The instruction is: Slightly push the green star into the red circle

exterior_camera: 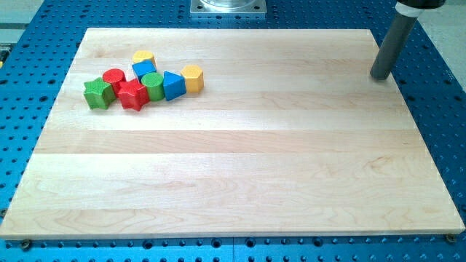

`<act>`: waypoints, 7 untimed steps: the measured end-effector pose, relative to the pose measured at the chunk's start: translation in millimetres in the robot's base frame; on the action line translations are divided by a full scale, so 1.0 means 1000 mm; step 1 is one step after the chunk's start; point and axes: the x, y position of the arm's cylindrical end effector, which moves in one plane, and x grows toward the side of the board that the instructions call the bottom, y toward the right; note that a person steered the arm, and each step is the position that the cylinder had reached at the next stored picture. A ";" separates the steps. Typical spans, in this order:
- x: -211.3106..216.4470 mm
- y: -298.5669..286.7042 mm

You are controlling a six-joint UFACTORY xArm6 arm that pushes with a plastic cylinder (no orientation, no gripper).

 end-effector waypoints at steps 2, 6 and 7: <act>0.050 -0.120; 0.111 -0.482; 0.111 -0.578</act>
